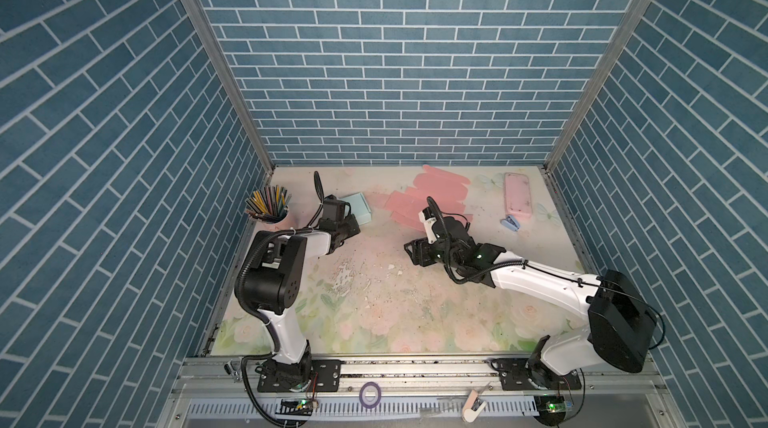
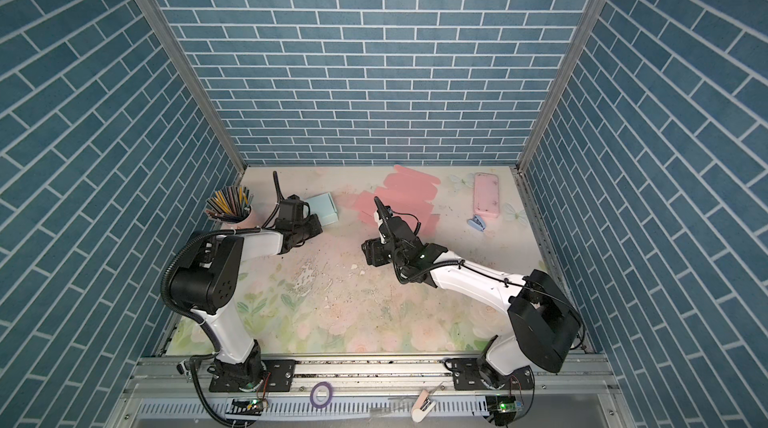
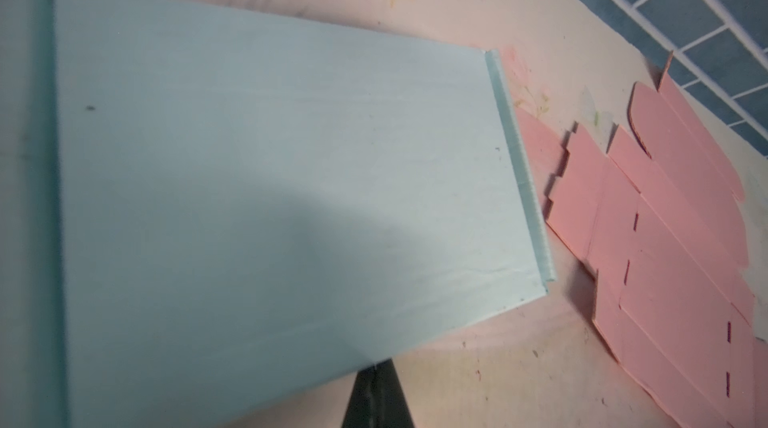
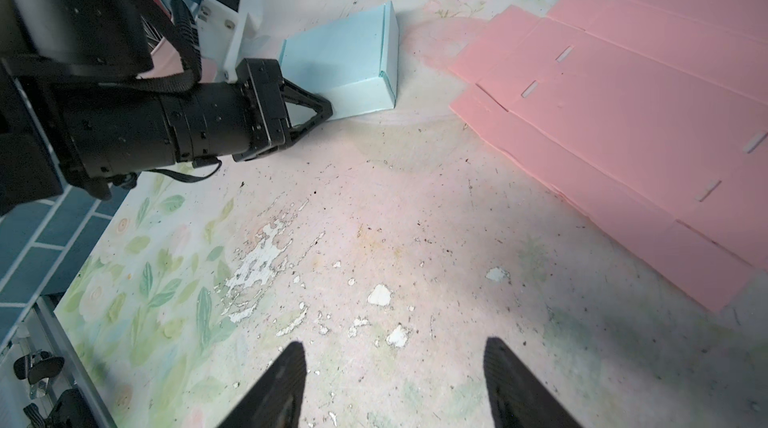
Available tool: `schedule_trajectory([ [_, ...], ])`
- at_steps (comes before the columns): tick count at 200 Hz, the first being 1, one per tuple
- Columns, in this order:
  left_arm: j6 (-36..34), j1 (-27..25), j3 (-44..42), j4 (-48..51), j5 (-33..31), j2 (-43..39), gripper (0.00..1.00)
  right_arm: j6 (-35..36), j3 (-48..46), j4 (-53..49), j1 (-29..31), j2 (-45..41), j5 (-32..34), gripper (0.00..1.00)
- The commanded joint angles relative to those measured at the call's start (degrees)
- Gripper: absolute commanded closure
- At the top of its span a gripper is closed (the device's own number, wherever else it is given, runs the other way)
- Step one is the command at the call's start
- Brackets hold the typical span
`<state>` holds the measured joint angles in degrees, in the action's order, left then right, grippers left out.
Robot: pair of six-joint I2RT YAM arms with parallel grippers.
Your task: Fold the paper box
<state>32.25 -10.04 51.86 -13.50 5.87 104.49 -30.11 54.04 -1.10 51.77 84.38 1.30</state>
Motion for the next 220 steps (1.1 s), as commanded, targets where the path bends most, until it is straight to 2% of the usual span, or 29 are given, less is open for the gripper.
schedule_trajectory([
  [1, -0.82, 2.66, 0.97, 3.14, 0.06, 0.92, 0.97, 1.37, 1.27, -0.24, 0.25, -0.70, 0.74, 0.31],
  [44, -1.31, 5.03, -1.46, 2.27, 0.95, -0.38, 0.97, 1.81, 1.84, -0.39, 0.29, -0.71, 0.81, 0.31],
  [68, -1.34, 5.33, -0.04, 3.87, 0.02, -0.45, 0.97, 1.64, 2.43, -0.19, 0.27, -0.10, 0.11, 0.31],
  [124, 1.80, 9.98, 3.15, 3.26, 2.73, 2.28, 0.95, 0.75, 1.52, 0.66, 0.27, -0.94, -0.28, 0.32],
  [220, 0.70, 10.22, 6.26, 3.48, 2.90, 4.76, 0.92, 0.74, 0.32, -0.03, 0.37, -2.70, 0.32, 0.32],
])
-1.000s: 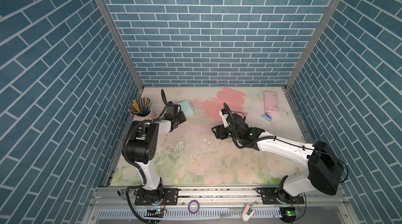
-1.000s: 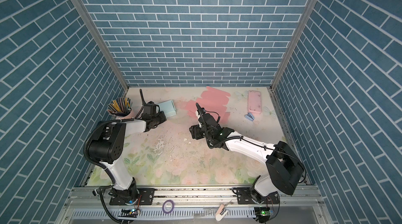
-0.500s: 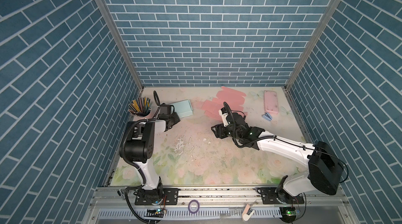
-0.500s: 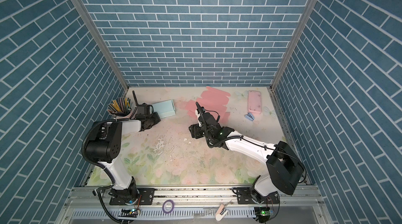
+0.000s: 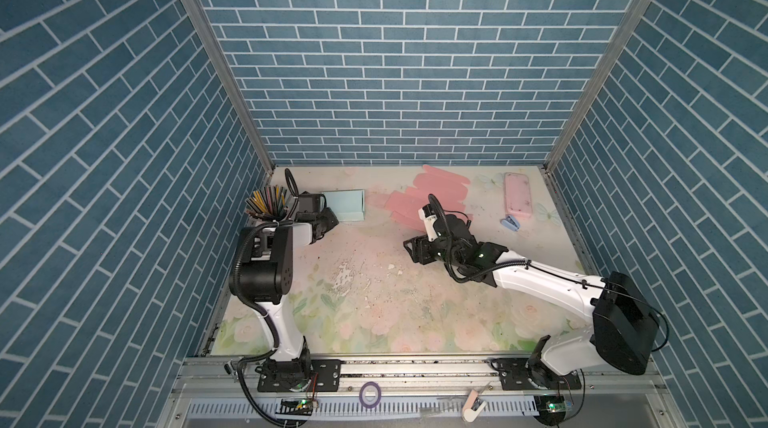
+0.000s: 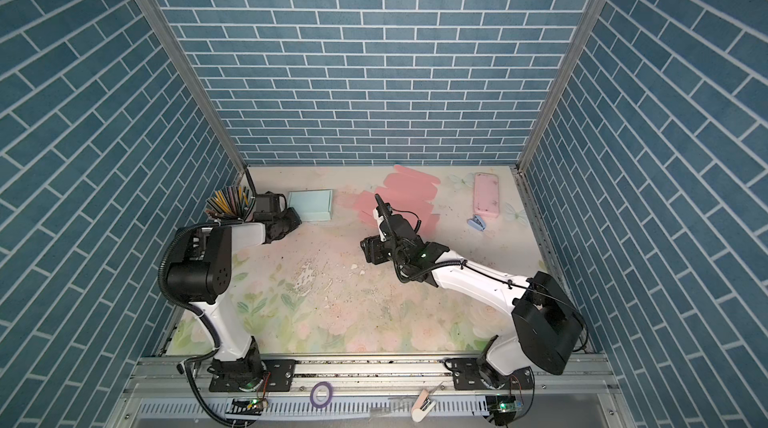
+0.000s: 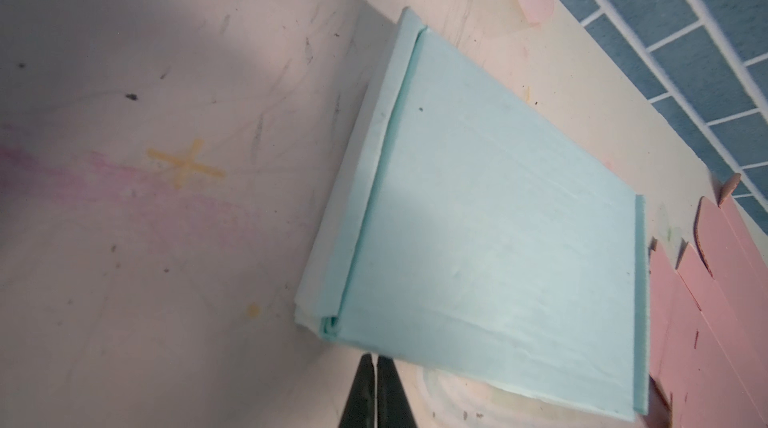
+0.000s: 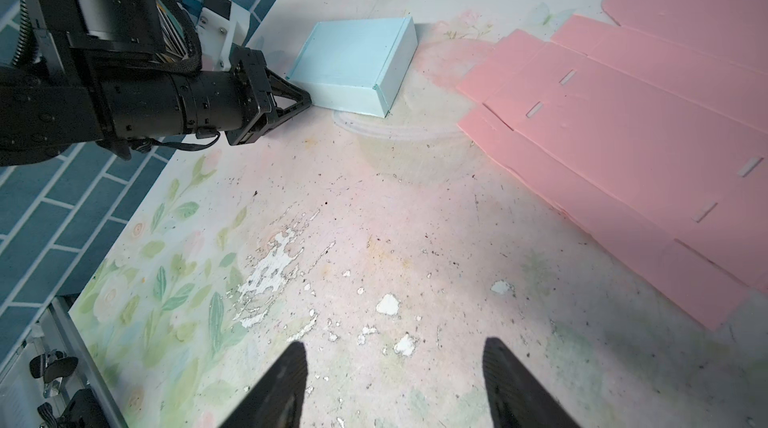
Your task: Fold the paper box
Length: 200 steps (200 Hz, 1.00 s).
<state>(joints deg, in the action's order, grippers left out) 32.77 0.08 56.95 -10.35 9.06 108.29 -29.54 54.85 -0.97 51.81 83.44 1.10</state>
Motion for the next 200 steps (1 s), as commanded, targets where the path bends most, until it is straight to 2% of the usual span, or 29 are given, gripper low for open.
schedule_trajectory([
  [1, 0.18, 0.10, 1.11, 0.33, -0.28, 0.96, 0.92, 0.18, -0.51, -0.16, 0.27, -1.82, 0.50, 0.32],
  [31, 0.71, -0.76, -2.70, -1.55, 1.85, -2.29, 0.89, 0.60, -1.40, -1.75, 0.28, -3.86, 2.16, 0.32],
  [58, 1.10, -5.45, -10.28, -3.69, 3.89, -10.30, 0.77, 0.85, -4.34, -5.24, -2.08, -7.93, 3.09, 0.29],
  [81, -0.22, -12.21, -16.08, -2.81, 4.63, -18.26, 0.65, -1.08, -9.02, -9.34, -9.31, -14.22, 1.70, 0.26],
  [115, -2.38, -25.84, -20.76, -0.54, 2.46, -28.01, 0.43, -3.58, -15.57, -11.50, -22.50, -20.00, -4.35, 0.21],
  [147, -3.95, -34.70, -21.73, -2.50, 3.02, -33.27, 0.25, -10.49, -20.73, 1.97, -34.14, -14.43, -18.60, 0.21],
  [186, -5.53, -40.82, -22.31, -3.97, 2.45, -36.89, 0.06, -14.02, -17.21, 14.30, -39.69, 0.54, -24.65, 0.24],
  [200, -5.57, -42.14, -22.51, -4.17, 2.40, -37.72, 0.02, -15.52, -15.91, 18.98, -41.55, 5.88, -26.71, 0.27],
])
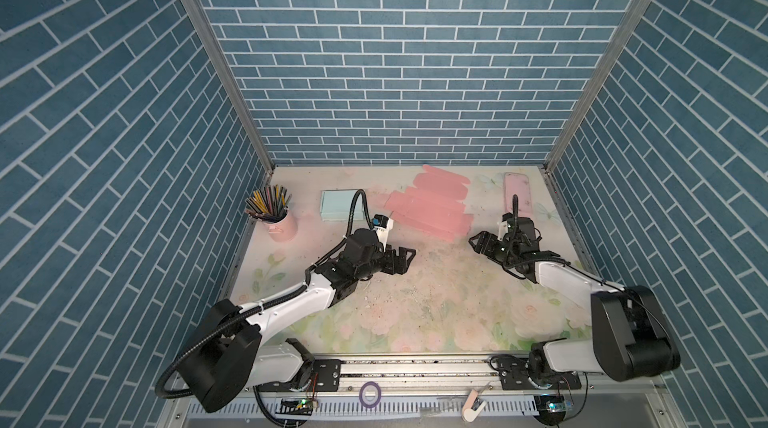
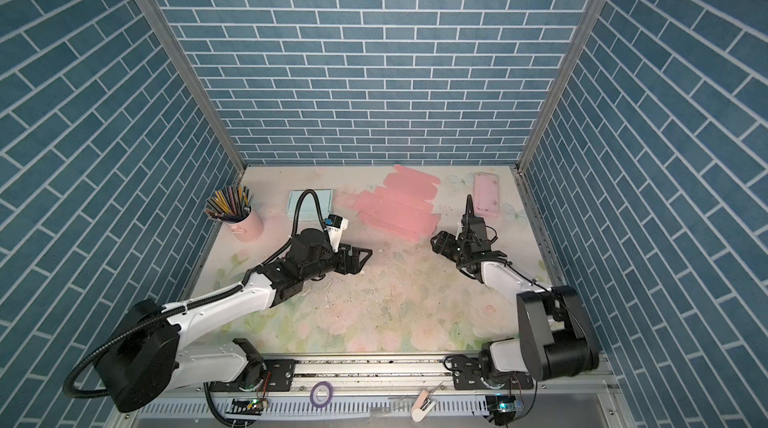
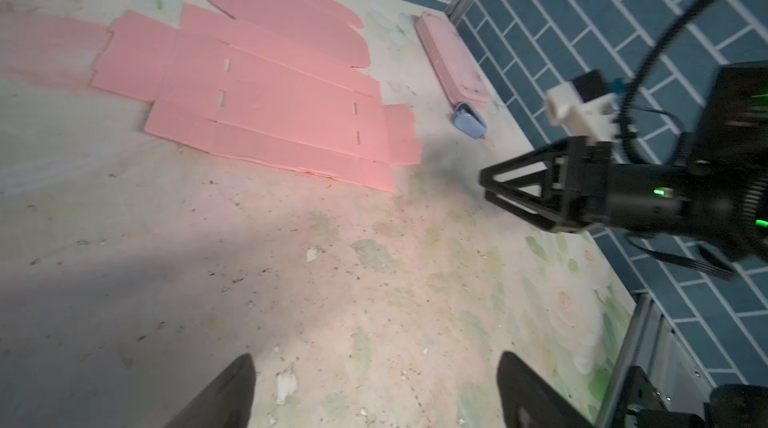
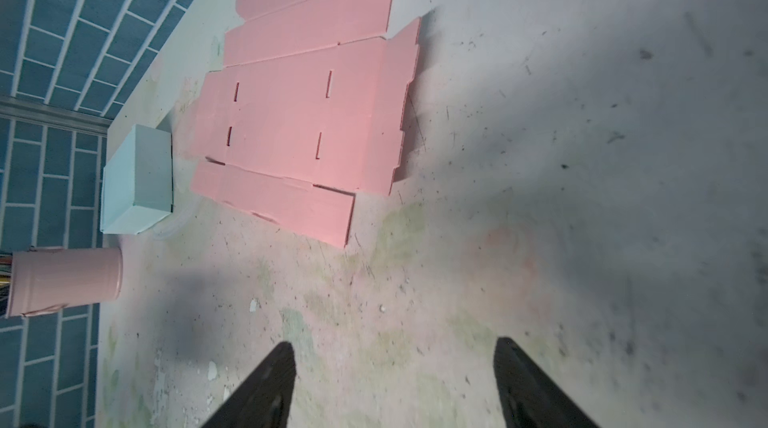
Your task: Fold the paper box
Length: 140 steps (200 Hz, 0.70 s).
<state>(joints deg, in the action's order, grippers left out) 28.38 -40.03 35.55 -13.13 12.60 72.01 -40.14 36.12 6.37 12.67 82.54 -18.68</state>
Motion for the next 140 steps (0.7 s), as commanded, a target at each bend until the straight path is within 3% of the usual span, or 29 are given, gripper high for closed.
schedule_trajectory([
  [1, -1.20, -2.14, -1.19, -1.47, -1.11, -1.48, 0.02, -5.02, 2.86, 11.91, -2.48, 7.07, -7.05, 0.27],
  [76, -1.04, -3.21, -3.01, -3.83, -0.92, -1.74, 0.01, -5.82, 11.10, 18.80, -3.64, 23.19, -8.35, 0.37],
  [140, -0.89, -3.23, -2.34, -4.09, -1.02, -0.34, 0.01, -6.88, 14.68, 20.29, -3.68, 28.69, -9.10, 0.49],
])
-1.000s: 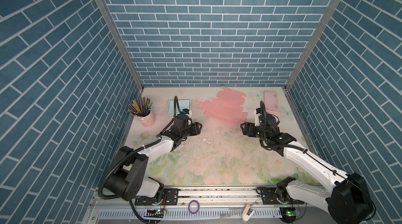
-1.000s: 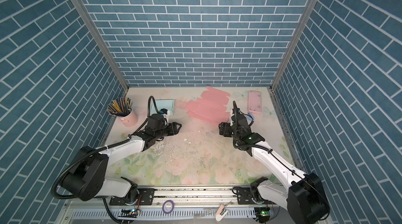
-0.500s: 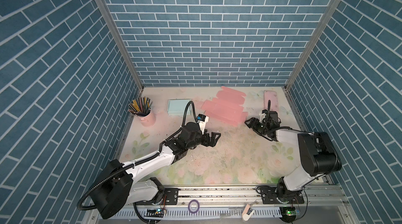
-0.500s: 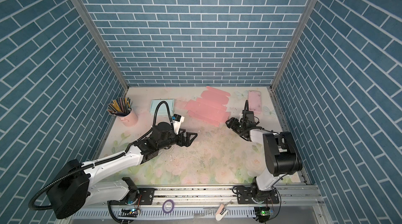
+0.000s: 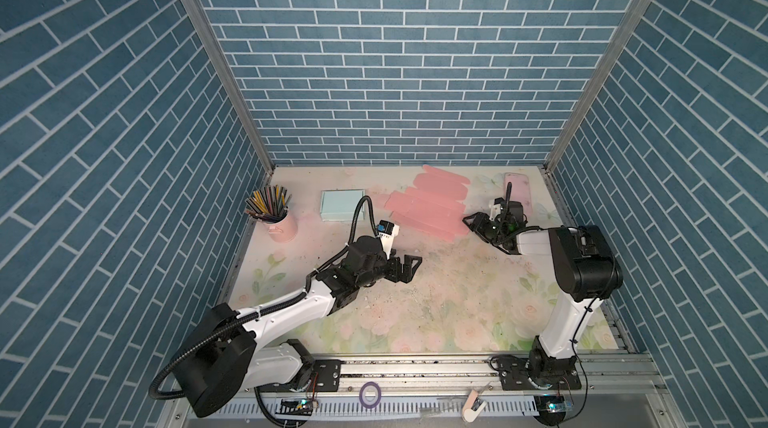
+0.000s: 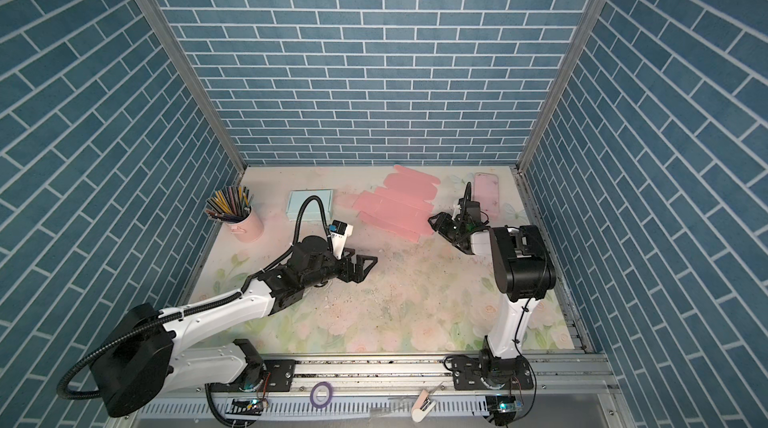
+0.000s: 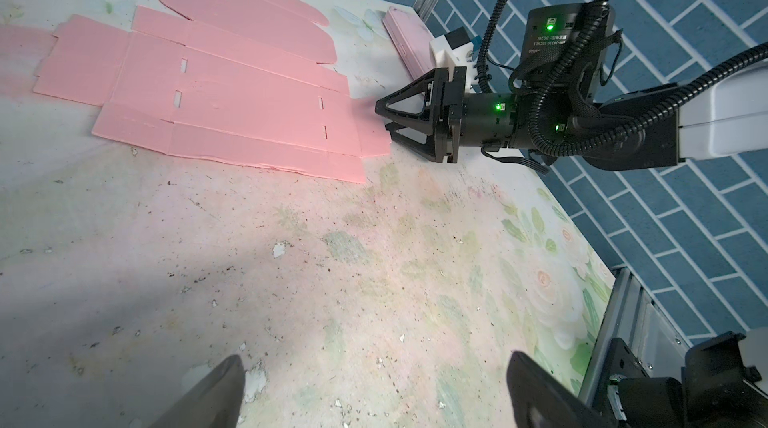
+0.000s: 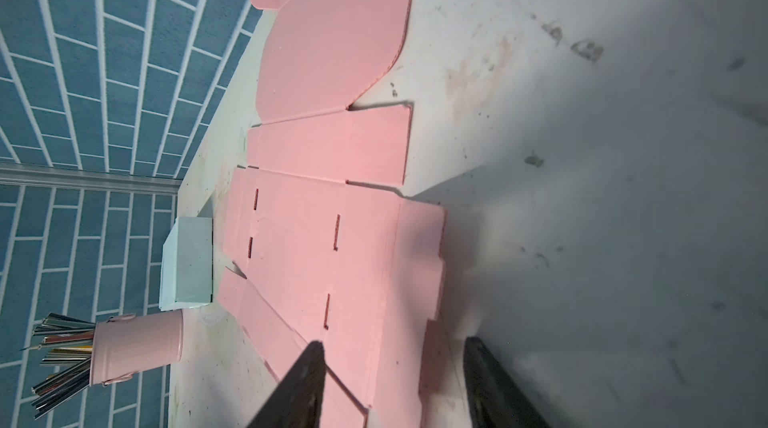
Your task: Fold the paper box
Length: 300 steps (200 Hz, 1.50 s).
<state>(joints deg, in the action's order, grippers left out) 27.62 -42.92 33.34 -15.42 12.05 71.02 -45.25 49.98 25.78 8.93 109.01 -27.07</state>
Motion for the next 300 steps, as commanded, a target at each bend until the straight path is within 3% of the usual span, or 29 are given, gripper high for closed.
schedule_trajectory([
  [1, -0.12, -0.33, -0.13, -1.76, -0.46, 0.67, 0.01, -1.81, 0.82, 0.91, 0.05, 2.28, -0.70, 0.50],
  [24, -0.11, -0.39, 0.45, -1.53, 0.07, 1.47, 0.01, -2.46, 0.74, 2.36, 0.04, 3.63, -0.96, 0.57],
  [95, -0.24, -0.41, 0.06, -1.13, -0.78, 1.97, 0.01, -3.07, 1.82, 3.25, 0.36, 5.93, -1.23, 0.65],
  [223, -1.29, -0.33, -4.10, 4.37, -5.84, -5.13, 0.01, -4.35, 0.71, 5.96, 0.41, 6.83, -0.88, 1.00],
  [300, -2.06, 0.28, -5.34, 6.37, -7.41, -7.44, 0.01, -2.64, -4.97, 5.30, 0.41, -1.95, 0.95, 1.00],
])
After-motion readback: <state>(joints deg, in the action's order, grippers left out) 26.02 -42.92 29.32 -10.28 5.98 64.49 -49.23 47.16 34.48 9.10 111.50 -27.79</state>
